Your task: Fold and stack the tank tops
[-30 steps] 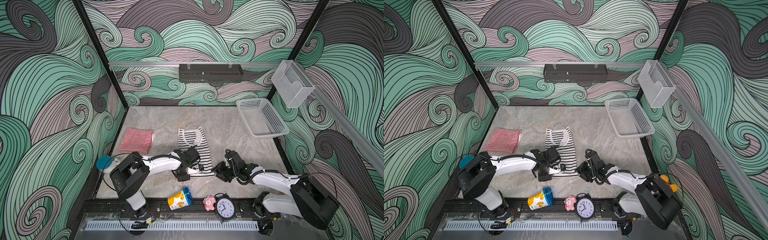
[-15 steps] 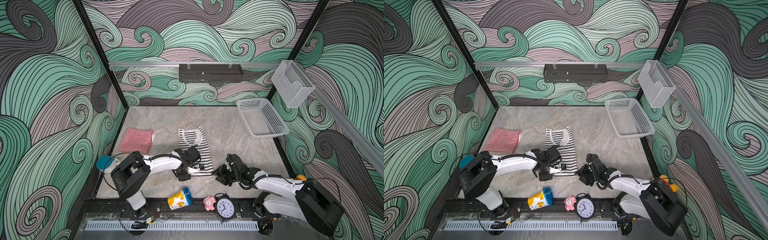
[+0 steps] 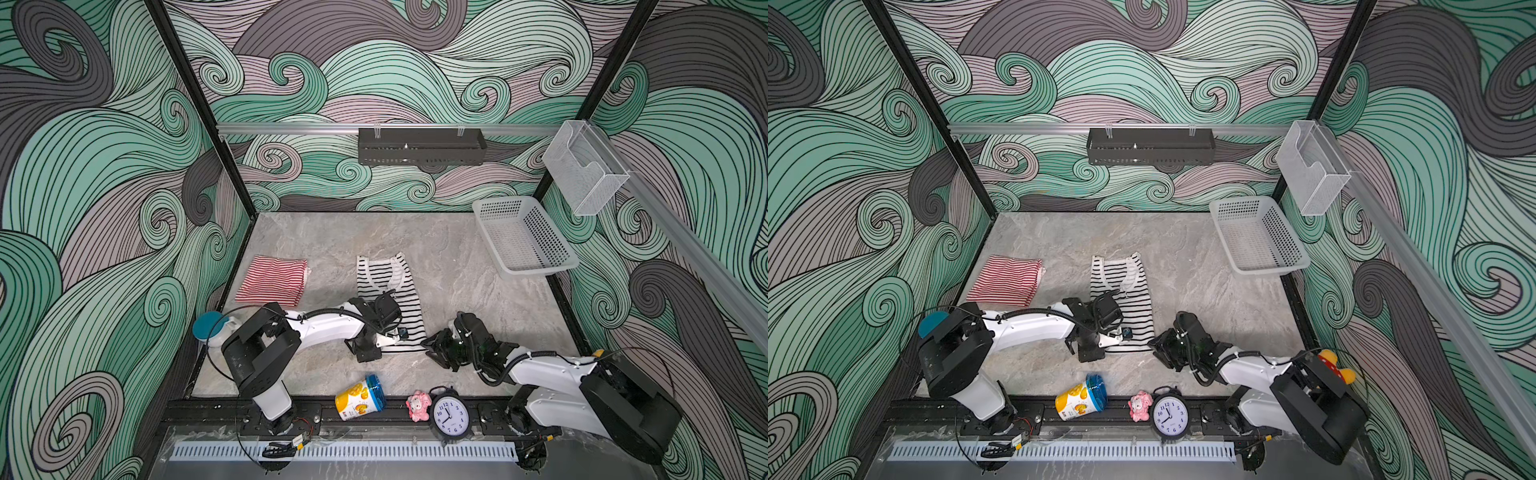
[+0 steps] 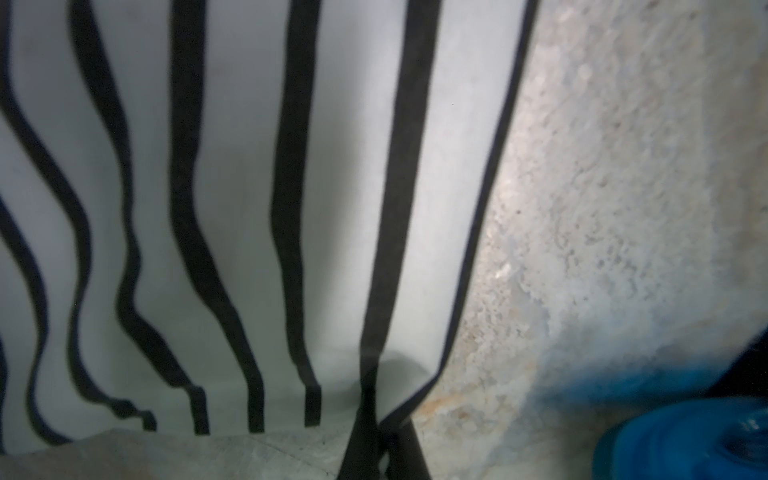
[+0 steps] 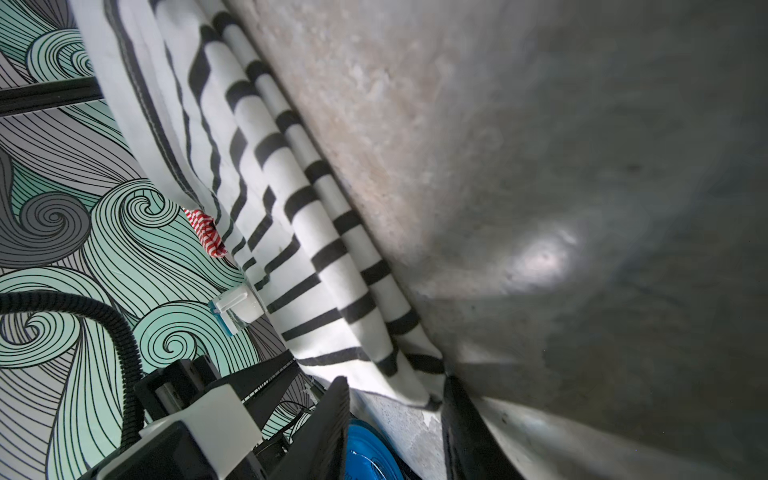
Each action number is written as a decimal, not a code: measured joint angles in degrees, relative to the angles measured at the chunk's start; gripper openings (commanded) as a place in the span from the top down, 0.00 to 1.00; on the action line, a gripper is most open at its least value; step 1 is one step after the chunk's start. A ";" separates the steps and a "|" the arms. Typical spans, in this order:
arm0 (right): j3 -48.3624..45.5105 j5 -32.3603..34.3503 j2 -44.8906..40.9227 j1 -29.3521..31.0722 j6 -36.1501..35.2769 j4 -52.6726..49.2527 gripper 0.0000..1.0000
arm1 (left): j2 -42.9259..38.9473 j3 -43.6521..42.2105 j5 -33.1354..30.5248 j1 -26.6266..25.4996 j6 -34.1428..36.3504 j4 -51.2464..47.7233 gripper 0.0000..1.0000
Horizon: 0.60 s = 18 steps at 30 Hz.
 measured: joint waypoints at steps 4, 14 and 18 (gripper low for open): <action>-1.55 2.75 -4.02 0.04 0.00 -2.71 0.68 | 0.00 0.00 0.15 0.00 -0.07 -0.04 1.00; -0.79 4.42 -4.74 0.04 -0.81 -5.25 0.65 | 0.00 0.07 0.39 0.00 -0.09 -0.24 1.00; 1.05 3.48 -2.01 0.15 -1.40 -5.01 0.64 | 0.00 0.09 0.39 0.00 -0.09 -0.26 1.00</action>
